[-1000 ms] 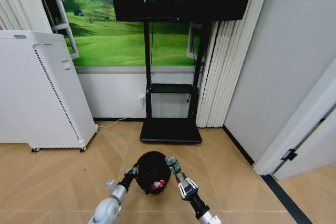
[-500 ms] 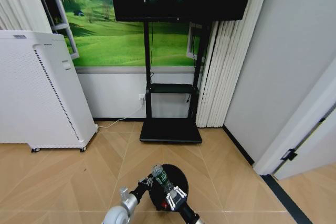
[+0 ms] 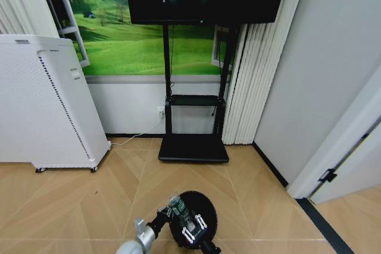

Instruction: Pick up the trash bin and place the garbage on the floor into it.

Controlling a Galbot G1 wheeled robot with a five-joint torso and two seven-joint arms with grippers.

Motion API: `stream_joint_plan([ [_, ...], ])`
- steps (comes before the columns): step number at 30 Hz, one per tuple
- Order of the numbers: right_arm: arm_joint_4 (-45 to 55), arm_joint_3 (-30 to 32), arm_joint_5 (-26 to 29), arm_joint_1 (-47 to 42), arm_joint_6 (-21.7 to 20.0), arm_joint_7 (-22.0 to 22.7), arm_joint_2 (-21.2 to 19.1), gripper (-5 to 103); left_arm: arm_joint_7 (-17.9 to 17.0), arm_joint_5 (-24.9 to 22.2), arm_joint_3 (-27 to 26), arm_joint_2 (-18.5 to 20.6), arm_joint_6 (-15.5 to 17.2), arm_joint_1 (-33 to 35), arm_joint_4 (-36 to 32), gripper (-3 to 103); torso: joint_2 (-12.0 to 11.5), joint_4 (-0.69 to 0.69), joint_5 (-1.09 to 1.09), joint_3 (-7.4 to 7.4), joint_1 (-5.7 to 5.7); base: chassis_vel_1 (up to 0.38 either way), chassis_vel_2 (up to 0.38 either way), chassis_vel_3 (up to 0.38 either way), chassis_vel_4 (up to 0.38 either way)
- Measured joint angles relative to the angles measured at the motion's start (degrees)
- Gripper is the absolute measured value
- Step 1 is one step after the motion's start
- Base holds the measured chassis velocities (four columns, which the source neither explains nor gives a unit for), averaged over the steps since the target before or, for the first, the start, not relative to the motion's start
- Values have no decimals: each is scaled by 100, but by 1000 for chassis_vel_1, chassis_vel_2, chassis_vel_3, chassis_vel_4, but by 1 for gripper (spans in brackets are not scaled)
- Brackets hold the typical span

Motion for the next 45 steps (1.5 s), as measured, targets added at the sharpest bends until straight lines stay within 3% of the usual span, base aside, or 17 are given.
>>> stream_joint_plan([
  [8,62,163,85,-45,43,24,1,98,-84,-123,-282,-38,-42,55,-46,7,0,-1,0,0,0,0,0,0,0],
  [17,150,486,460,20,57,160,-57,100,-186,-516,-862,-9,-22,278,-172,7,0,0,1,0,0,0,0,0,0],
  [26,118,512,476,26,13,335,-26,100,-246,-567,-990,-221,-14,445,-301,7,0,-1,-1,0,0,0,0,0,0],
  [29,94,619,575,11,-33,495,-12,100,-554,-578,-1306,-279,50,538,-476,7,0,-2,-1,0,0,0,0,0,0],
  [32,-51,915,674,60,-178,910,46,101,-1111,-545,-1888,-302,193,764,-824,7,0,0,1,0,0,0,0,0,0],
  [33,-51,915,674,60,-178,910,46,101,-1111,-545,-1888,-302,193,764,-824,7,0,0,1,0,0,0,0,0,0],
  [35,-122,1134,753,109,-283,1119,61,96,-1529,-573,-2318,-289,449,926,-1081,7,0,0,1,0,0,0,0,0,0],
  [37,-183,1314,823,165,-307,1276,83,100,-1908,-798,-2790,-300,826,1091,-1309,7,0,0,0,0,0,0,0,0,0],
  [38,-183,1314,823,165,-307,1276,83,100,-1908,-798,-2790,-300,826,1091,-1309,7,0,0,0,0,0,0,0,0,0],
  [40,-248,1609,856,199,-363,1395,129,100,-2295,-1178,-3370,-335,1133,1275,-1569,7,0,1,1,0,0,0,0,0,0],
  [45,-285,1890,875,133,-414,1458,184,100,-2704,-1564,-3952,-387,1355,1521,-1890,7,0,1,0,0,0,0,0,0,0],
])
